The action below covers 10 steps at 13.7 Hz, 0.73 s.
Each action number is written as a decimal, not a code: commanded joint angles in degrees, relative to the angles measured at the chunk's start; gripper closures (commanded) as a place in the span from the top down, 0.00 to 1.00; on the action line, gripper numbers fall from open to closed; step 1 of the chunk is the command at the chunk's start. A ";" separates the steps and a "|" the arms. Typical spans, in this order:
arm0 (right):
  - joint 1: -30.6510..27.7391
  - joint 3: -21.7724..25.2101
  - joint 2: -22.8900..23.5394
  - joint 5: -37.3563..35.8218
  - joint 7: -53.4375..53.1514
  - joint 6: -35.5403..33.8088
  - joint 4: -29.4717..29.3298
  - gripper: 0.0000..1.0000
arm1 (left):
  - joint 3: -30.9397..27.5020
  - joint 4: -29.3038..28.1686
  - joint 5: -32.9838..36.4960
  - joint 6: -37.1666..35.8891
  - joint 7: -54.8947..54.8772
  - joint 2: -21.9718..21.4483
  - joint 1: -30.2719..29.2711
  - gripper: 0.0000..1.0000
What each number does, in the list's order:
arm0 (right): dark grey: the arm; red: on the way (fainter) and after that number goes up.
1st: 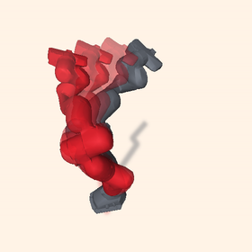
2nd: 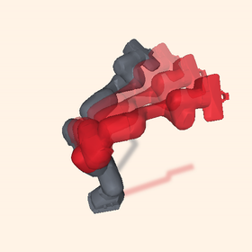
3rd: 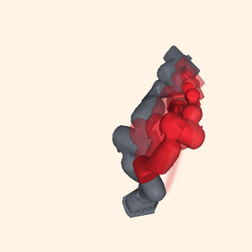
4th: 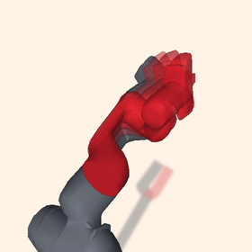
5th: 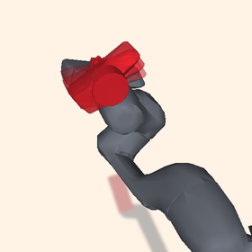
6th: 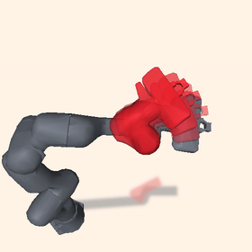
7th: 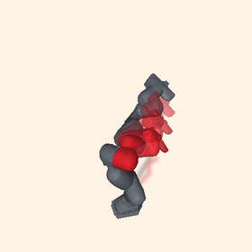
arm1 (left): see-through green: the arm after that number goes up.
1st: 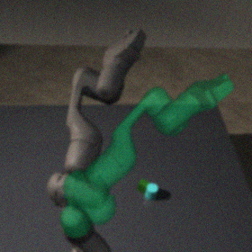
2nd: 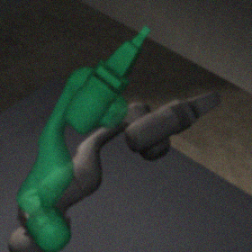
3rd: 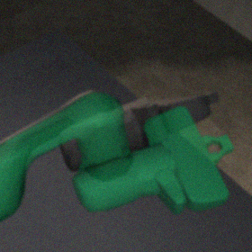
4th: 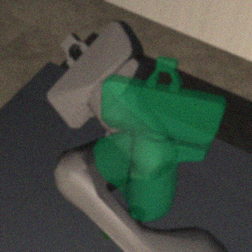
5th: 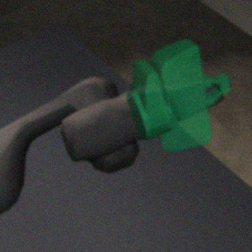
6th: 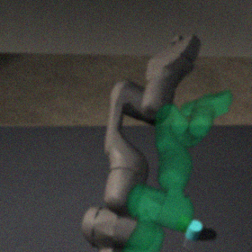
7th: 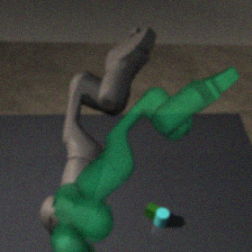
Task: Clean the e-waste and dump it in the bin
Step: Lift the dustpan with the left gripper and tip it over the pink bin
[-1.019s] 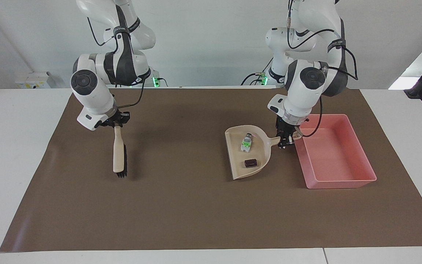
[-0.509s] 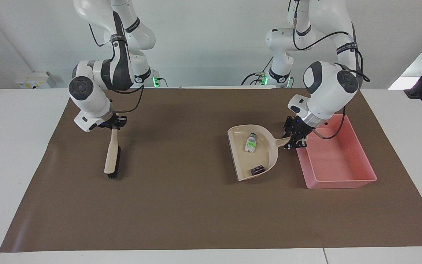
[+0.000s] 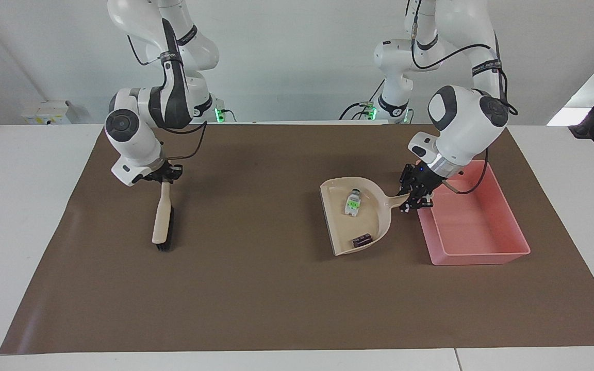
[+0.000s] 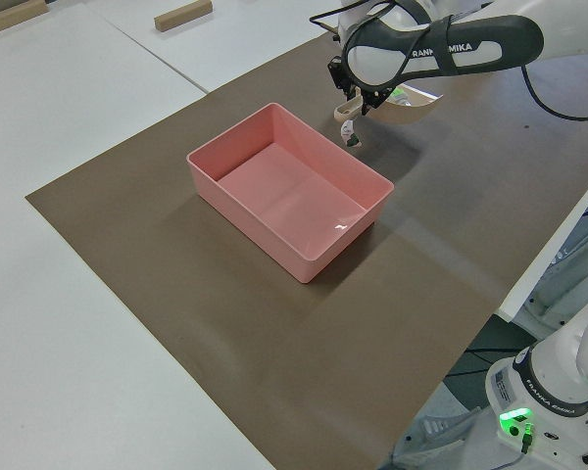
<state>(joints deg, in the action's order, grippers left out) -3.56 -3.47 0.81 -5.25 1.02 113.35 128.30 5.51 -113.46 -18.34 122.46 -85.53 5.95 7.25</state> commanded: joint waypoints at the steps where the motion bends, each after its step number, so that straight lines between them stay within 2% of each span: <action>1: -0.92 -0.57 -1.60 -0.38 -1.10 1.52 1.96 0.00 | 0.11 -2.03 -2.49 0.77 -2.18 -3.57 -0.75 0.00; 4: -0.92 -0.57 -1.43 -0.38 -2.34 3.62 3.10 0.00 | 0.02 -0.37 -3.63 -1.16 -3.67 -4.11 -3.55 0.00; 8: -0.65 -0.57 -1.25 -0.38 -1.81 3.98 3.54 0.00 | -0.24 10.16 -6.27 -13.44 -9.99 -1.13 -12.42 0.00; 10: -0.57 -0.57 -1.25 -0.38 -1.63 3.28 3.19 0.00 | -0.15 14.65 -6.27 -16.89 -13.33 0.89 -17.25 0.00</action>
<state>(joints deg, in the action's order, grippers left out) -3.59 -3.46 0.56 -5.25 -0.36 116.18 130.13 4.95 -104.81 -22.74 109.82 -95.18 3.87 -5.93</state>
